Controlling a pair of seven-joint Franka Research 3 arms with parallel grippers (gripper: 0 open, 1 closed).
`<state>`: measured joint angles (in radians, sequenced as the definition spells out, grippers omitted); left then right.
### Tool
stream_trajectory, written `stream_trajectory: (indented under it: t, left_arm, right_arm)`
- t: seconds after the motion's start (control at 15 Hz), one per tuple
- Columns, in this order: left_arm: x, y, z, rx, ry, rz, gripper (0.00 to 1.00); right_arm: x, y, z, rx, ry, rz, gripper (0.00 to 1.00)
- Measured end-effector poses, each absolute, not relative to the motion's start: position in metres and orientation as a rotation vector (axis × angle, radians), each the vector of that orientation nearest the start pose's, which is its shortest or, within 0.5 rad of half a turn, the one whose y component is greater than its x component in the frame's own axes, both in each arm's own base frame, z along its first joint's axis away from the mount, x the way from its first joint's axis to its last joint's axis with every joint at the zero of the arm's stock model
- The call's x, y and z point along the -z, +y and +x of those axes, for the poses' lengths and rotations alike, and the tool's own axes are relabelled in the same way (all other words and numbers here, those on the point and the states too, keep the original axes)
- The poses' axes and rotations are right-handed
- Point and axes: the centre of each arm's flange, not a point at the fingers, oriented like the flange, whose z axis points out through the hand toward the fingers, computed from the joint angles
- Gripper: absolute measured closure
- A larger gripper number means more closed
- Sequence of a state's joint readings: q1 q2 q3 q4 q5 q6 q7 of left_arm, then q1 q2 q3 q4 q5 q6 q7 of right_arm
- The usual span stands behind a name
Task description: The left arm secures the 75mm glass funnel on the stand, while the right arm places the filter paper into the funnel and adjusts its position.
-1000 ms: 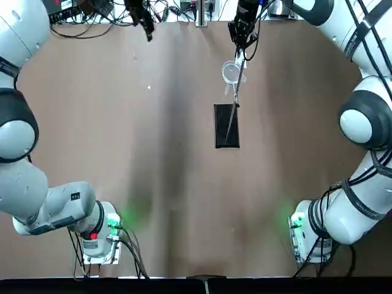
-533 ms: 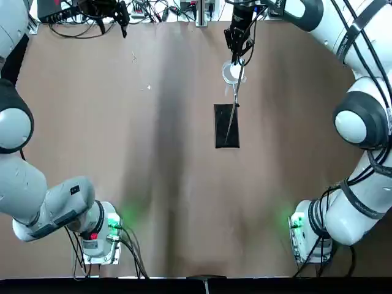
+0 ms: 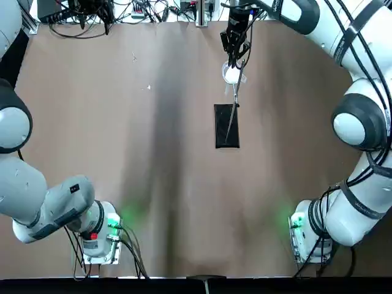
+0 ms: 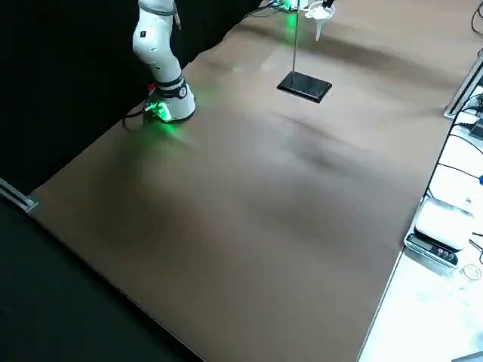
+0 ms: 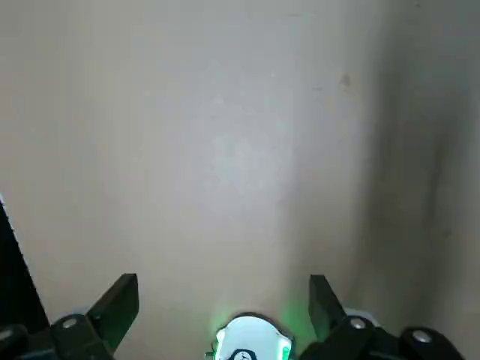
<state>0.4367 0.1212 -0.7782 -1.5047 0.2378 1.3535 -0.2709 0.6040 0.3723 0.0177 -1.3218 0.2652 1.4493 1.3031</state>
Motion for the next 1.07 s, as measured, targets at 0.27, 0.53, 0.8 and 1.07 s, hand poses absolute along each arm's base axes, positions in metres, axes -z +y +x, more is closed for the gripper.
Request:
stream_trajectory:
  t: [0.27, 0.53, 0.8, 1.07]
  left_arm:
    - [-0.599, -0.117, 0.546, -0.241, 0.018, -2.914, 0.00]
    - [-0.603, -0.109, 0.548, -0.227, -0.004, -2.919, 0.00]
    - [-0.616, -0.088, 0.554, -0.185, -0.087, -2.973, 0.00]
    - [-0.653, -0.062, 0.544, -0.097, -0.228, -3.104, 0.00]
  right_arm:
    - [-0.514, 0.407, 0.500, -0.563, 1.022, -2.958, 0.81]
    - [-0.529, 0.403, 0.507, -0.524, 1.021, -2.933, 0.81]
    - [-0.549, 0.371, 0.527, -0.471, 0.867, -2.935, 0.81]
    - [-0.578, 0.284, 0.564, -0.396, 0.652, -2.920, 0.78]
